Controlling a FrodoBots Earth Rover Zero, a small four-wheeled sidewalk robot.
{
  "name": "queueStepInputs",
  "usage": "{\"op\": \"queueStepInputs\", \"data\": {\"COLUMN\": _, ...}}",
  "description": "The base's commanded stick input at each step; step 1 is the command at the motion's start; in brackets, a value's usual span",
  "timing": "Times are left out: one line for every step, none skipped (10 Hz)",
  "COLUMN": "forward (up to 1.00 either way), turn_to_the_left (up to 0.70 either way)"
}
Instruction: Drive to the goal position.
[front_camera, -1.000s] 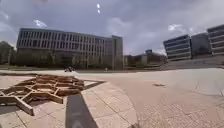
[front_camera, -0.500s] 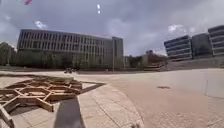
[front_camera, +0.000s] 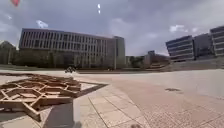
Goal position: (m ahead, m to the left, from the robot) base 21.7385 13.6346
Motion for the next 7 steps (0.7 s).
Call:
{"op": "queueStepInputs", "data": {"forward": 0.70, "turn_to_the_left": -0.05}}
{"op": "queueStepInputs", "data": {"forward": 0.70, "turn_to_the_left": -0.17}}
{"op": "queueStepInputs", "data": {"forward": 0.70, "turn_to_the_left": -0.35}}
{"op": "queueStepInputs", "data": {"forward": 0.70, "turn_to_the_left": -0.26}}
{"op": "queueStepInputs", "data": {"forward": 0.70, "turn_to_the_left": -0.08}}
{"op": "queueStepInputs", "data": {"forward": 0.70, "turn_to_the_left": 0.00}}
{"op": "queueStepInputs", "data": {"forward": 0.70, "turn_to_the_left": 0.00}}
